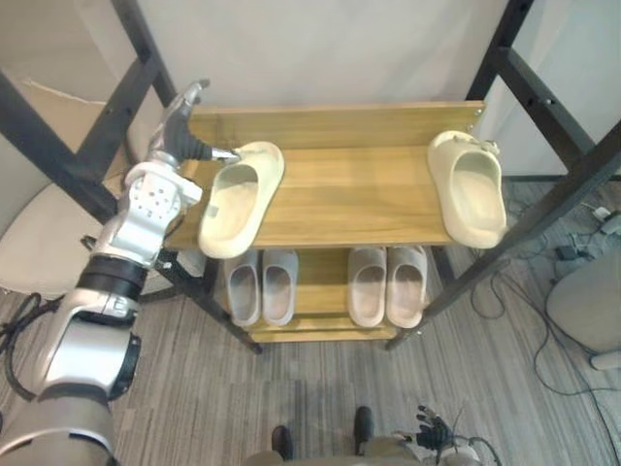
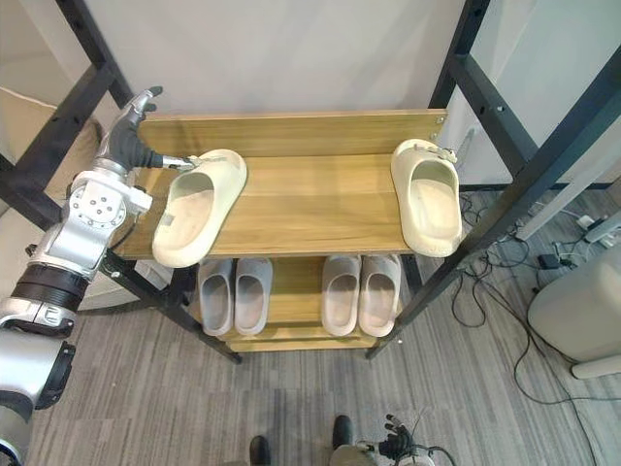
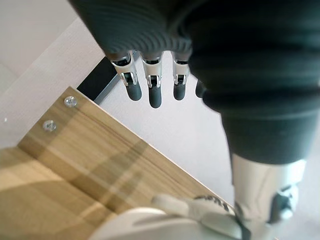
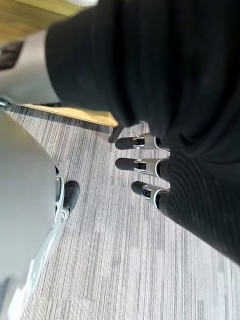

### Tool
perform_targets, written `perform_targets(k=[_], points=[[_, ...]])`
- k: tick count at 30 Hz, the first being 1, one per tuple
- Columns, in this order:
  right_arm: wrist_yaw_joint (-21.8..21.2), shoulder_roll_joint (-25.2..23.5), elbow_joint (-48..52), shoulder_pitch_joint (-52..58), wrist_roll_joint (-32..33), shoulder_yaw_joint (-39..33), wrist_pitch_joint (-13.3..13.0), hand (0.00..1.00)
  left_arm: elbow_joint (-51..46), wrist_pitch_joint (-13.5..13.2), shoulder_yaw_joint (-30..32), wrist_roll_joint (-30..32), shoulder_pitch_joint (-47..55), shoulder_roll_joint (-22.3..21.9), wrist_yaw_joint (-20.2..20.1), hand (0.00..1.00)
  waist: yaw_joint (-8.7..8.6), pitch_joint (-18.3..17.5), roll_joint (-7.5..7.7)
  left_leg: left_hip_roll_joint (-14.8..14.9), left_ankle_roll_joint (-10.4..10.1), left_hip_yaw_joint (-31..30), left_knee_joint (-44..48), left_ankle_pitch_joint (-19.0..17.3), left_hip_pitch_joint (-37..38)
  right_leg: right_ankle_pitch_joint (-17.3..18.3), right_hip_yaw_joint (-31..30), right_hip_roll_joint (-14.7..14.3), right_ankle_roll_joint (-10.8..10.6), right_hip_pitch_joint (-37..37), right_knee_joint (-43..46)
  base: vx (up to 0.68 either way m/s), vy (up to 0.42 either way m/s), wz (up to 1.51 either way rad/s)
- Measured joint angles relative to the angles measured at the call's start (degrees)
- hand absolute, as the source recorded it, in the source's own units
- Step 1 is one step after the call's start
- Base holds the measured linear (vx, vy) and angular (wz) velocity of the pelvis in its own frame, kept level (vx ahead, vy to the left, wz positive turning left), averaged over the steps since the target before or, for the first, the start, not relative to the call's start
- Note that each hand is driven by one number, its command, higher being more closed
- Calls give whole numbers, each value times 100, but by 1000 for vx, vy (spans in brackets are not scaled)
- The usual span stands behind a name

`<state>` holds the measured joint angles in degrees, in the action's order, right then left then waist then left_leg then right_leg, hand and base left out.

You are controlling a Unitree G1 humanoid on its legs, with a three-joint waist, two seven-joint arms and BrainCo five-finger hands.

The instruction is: Organize the slippers on the shoe rack

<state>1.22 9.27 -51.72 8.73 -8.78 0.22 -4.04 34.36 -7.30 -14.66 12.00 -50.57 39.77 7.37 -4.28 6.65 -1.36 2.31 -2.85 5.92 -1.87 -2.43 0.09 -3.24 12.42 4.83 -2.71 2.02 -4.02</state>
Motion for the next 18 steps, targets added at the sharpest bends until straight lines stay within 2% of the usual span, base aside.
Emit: perform_targets(k=[8, 13, 18], points=[[3, 0, 137, 45, 2, -2, -17, 0, 155, 115, 4, 607, -71, 167, 4, 0, -26, 64, -24, 7, -8, 117, 10, -5, 0, -9, -78, 1, 14, 73, 38, -29, -2, -7], [7, 1, 148, 47, 2, -2, -25, 0, 193, 149, 19, 620, -70, 210, 14, 0, -26, 77, -35, 15, -15, 126, 10, 0, -5, -9, -79, -5, 15, 87, 39, -10, -3, -2], [5, 5, 148, 54, 1, -1, -66, 0, 15, 146, 25, 316, -37, 210, 15, 0, -21, 84, -40, 17, -16, 103, 8, 0, -2, -10, -67, -9, 16, 75, 55, 1, -3, 2]])
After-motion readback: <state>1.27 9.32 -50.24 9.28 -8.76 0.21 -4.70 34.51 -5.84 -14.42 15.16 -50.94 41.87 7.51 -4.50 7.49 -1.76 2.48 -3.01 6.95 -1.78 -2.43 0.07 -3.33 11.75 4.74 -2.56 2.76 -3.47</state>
